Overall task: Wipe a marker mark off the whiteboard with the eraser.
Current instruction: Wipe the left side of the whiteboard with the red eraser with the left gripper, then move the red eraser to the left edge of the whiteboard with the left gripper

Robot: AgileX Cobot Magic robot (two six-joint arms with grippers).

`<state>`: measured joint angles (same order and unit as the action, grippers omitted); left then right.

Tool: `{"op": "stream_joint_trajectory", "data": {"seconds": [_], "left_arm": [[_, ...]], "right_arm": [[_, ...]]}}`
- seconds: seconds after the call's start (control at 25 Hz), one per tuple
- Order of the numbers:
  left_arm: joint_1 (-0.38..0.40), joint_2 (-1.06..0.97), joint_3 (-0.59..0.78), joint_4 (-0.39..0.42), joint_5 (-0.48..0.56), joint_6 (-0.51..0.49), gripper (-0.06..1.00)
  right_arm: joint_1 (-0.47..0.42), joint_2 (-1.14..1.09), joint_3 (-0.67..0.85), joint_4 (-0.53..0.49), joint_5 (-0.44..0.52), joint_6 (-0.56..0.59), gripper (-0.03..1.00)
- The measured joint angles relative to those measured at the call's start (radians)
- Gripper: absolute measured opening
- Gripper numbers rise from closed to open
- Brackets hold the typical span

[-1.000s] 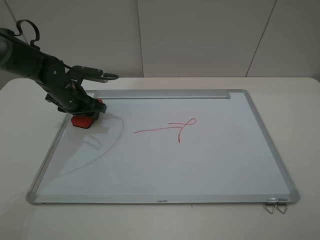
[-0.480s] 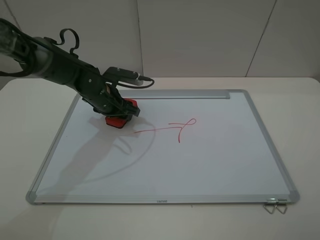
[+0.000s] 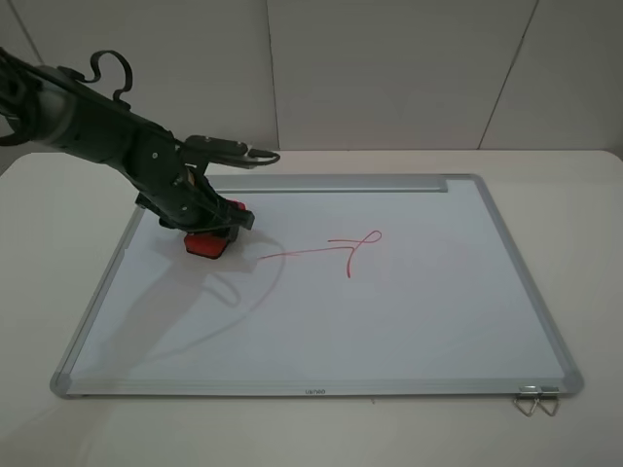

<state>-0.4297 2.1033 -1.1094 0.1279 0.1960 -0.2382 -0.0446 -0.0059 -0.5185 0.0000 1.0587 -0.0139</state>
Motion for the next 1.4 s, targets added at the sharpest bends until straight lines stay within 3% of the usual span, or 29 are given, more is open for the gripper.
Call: {"op": "stream_joint_trajectory", "data": {"seconds": [0.48, 0.84, 1.04, 1.4], "left_arm": [[0.023, -0.207, 0.127, 0.009, 0.306, -0.079, 0.57], [0.023, -0.385, 0.139, 0.064, 0.43, -0.226, 0.57], [0.023, -0.428, 0.241, 0.071, 0.408, -0.237, 0.57], [0.023, -0.446, 0.448, 0.072, 0.208, -0.343, 0.57]], "right_arm": [[0.0, 0.0, 0.0, 0.0, 0.0, 0.0, 0.69], [0.0, 0.0, 0.0, 0.0, 0.0, 0.0, 0.69], [0.0, 0.0, 0.0, 0.0, 0.0, 0.0, 0.69], [0.0, 0.0, 0.0, 0.0, 0.0, 0.0, 0.69]]}}
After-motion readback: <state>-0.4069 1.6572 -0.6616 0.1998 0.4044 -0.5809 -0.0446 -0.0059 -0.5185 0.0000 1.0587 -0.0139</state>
